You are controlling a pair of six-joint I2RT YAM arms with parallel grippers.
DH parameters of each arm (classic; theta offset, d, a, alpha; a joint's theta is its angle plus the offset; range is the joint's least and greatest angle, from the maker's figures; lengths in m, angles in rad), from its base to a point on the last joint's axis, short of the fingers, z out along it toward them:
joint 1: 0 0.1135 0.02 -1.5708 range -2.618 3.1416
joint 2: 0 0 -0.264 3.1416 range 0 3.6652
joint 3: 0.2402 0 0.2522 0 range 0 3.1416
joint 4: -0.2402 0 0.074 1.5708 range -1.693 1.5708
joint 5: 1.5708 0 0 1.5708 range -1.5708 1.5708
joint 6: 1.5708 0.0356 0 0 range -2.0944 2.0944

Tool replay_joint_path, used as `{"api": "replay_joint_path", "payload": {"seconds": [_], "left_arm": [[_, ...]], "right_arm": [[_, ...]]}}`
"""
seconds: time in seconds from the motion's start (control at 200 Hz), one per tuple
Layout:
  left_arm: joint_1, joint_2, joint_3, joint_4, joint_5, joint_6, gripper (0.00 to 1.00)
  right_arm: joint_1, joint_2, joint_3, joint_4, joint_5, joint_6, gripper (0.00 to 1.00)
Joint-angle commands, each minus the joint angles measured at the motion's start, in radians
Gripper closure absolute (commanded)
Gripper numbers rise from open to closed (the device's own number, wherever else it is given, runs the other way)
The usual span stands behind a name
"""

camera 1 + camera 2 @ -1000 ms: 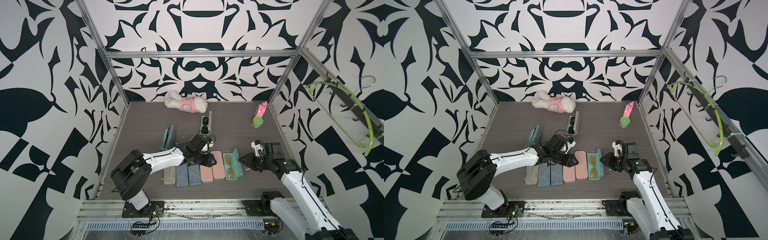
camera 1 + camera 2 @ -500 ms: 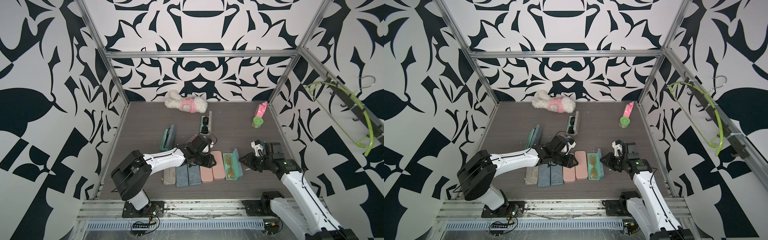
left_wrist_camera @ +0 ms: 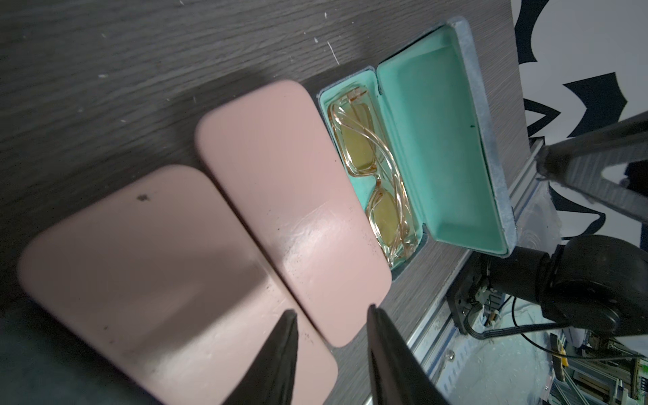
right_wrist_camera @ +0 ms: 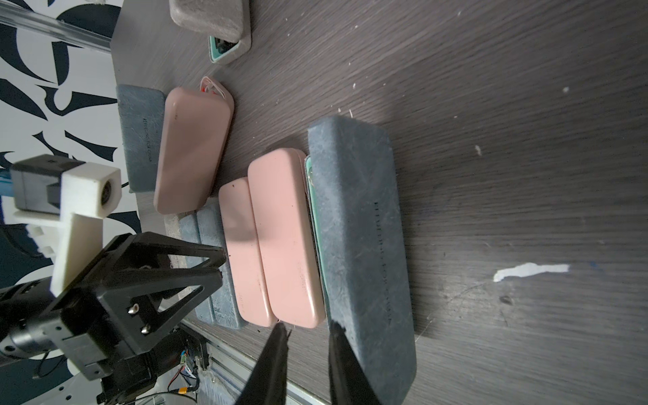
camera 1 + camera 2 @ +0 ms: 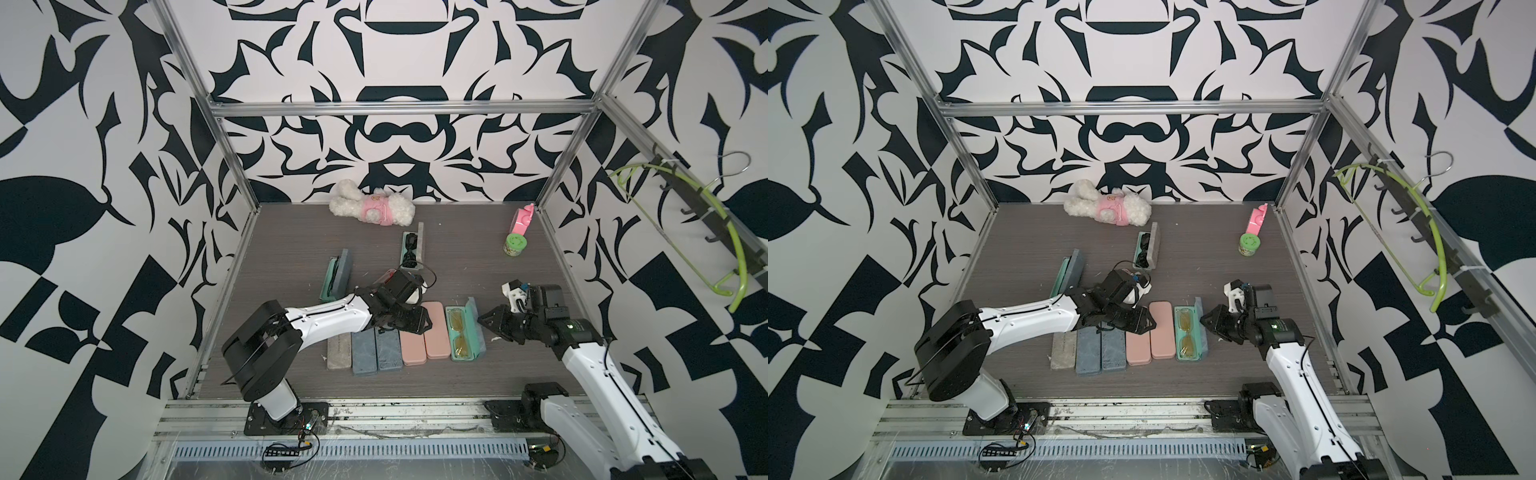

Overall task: Close the glasses case
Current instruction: Close the glasses case at the center of the board.

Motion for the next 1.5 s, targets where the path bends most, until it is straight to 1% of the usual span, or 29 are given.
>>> {"api": "replay_joint_path", "payload": {"seconds": [0.0, 0.355, 0.65, 1.075, 1.495], "left_arm": [[-0.006, 0.017, 0.024, -0.033, -0.004, -0.007, 0.62], [-0.014, 0.031, 0.036, -0.037, 0.002, -0.012, 0.62], [-0.028, 0.048, 0.052, -0.042, -0.003, -0.015, 0.62], [-0.036, 0.08, 0.074, -0.05, -0.003, -0.021, 0.63], [-0.043, 0.089, 0.085, -0.053, -0.001, -0.024, 0.64]], "right_arm": [[-0.004, 0.006, -0.002, 0.018, 0.002, -0.006, 0.76], [-0.004, 0.008, -0.002, 0.009, -0.006, -0.01, 0.78], [-0.004, 0.042, -0.002, 0.003, 0.021, -0.007, 0.8], [-0.003, 0.061, 0.0, -0.002, 0.048, -0.007, 0.8], [-0.002, 0.074, 0.0, 0.001, 0.04, -0.015, 0.81]]}}
